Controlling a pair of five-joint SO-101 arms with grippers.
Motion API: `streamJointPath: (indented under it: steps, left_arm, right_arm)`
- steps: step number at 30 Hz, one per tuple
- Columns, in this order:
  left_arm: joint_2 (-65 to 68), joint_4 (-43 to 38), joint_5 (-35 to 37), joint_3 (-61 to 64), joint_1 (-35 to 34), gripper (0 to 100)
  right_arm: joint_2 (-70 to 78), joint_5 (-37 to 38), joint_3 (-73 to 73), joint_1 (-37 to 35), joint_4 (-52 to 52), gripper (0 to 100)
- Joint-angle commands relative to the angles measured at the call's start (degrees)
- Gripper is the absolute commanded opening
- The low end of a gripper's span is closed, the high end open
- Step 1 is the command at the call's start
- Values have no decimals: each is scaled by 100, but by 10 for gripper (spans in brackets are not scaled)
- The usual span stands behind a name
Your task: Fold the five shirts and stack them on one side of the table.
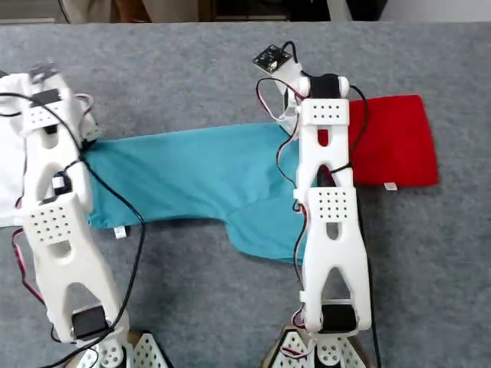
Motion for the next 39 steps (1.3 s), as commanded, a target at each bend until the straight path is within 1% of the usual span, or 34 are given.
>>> streamJointPath:
  steps: [1,4,8,14,18,19,22,23,26,28,30,33,35,37,39]
  left_arm:
    - [4,62,0,-167,-431,19]
    - [-31,167,-35,-202,-334,19]
    - [-66,536,-44,-607,88,19]
    - [-66,1811,-44,-2488,703,19]
    - [4,2989,-44,-3780,862,19]
    - [4,3007,-35,-3798,835,19]
    - [-233,2998,-70,-3218,721,19]
    - [-391,2998,-202,-2840,695,18]
    - [-1015,2989,-527,-1064,738,18]
    - [-1648,2866,-536,114,800,19]
    - [-2343,2409,-536,1301,818,19]
    - [-3459,1301,-563,3095,853,19]
    - [-4057,536,-563,4281,923,19]
    - [-4426,-229,-563,5292,958,19]
    - [-4514,-712,-536,5864,967,19]
  right_arm:
    - [-101,-18,-268,171,97,2]
    - [-127,-18,-277,136,123,2]
    - [-532,-18,-268,-84,202,2]
    - [-1446,-18,-259,-391,431,2]
    - [-1807,-62,-224,-356,607,2]
    - [-1851,-70,-224,-330,615,2]
    - [-1947,-193,84,-259,615,2]
    - [-2000,-237,330,-268,615,2]
    - [-2290,-422,1218,-338,615,2]
    - [-2695,-633,1859,-365,615,2]
    - [-3169,-712,2457,-444,607,2]
    - [-3697,-738,3310,-549,554,2]
    - [-3802,-738,3802,-576,334,2]
    - [-3802,-738,4259,-567,-9,2]
    - [-3802,-738,4787,-558,-413,2]
